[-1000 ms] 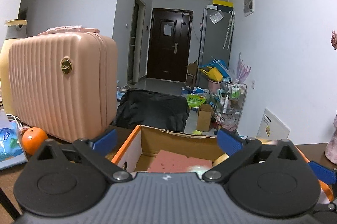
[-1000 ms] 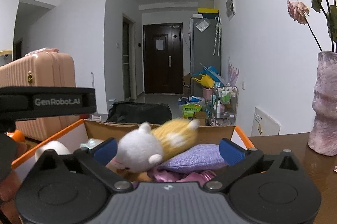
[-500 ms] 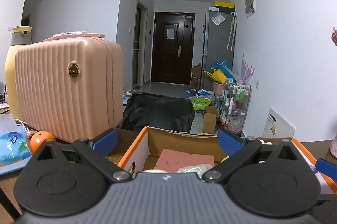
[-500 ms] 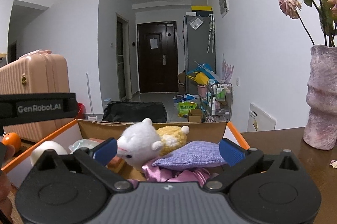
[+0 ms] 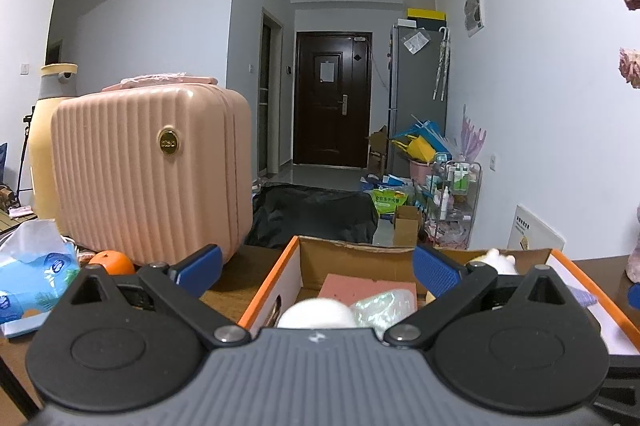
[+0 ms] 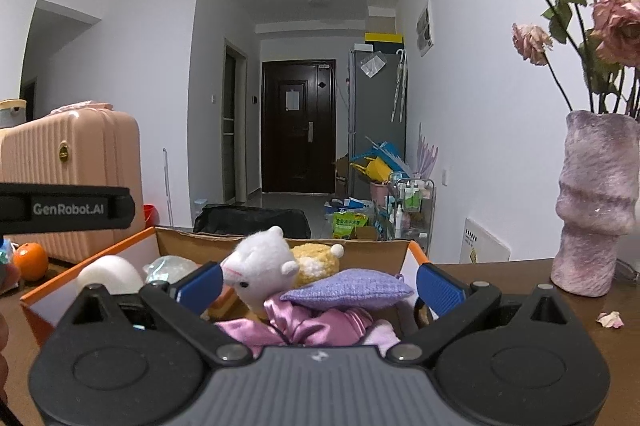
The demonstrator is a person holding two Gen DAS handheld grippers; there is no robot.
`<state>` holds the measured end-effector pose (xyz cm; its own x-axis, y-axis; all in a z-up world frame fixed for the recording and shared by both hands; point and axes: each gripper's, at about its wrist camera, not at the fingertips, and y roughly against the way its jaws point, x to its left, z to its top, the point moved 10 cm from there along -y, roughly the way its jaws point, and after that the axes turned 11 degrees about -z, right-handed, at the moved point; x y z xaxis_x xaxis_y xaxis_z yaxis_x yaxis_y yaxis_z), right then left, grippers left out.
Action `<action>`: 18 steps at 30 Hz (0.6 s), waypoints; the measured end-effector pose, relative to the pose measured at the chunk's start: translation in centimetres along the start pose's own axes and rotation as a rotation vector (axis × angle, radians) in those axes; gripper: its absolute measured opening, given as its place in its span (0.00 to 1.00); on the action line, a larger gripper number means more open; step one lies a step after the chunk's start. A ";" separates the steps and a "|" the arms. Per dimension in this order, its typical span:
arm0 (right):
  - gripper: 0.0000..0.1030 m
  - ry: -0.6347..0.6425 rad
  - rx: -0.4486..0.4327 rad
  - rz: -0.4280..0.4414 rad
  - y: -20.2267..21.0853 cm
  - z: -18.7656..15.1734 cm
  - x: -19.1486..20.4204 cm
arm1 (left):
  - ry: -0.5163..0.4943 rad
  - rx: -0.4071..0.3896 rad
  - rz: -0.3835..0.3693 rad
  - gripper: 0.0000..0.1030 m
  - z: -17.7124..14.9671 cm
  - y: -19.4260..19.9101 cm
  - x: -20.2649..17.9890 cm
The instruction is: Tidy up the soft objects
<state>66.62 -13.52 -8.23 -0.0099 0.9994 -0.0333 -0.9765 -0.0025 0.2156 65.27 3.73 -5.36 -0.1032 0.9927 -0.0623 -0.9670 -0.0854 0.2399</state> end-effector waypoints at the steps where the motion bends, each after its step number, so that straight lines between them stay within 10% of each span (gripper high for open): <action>1: 1.00 0.001 -0.001 -0.002 0.3 0.0 -0.1 | -0.001 0.001 -0.002 1.00 -0.1 0.3 0.0; 18: 1.00 0.019 -0.010 -0.043 8.2 -1.9 -3.0 | -0.019 0.042 -0.013 1.00 -3.0 7.1 1.1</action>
<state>58.26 -16.58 -8.21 0.0283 0.9977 -0.0612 -0.9782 0.0402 0.2039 57.61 3.95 -6.60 -0.0862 0.9952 -0.0472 -0.9575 -0.0697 0.2797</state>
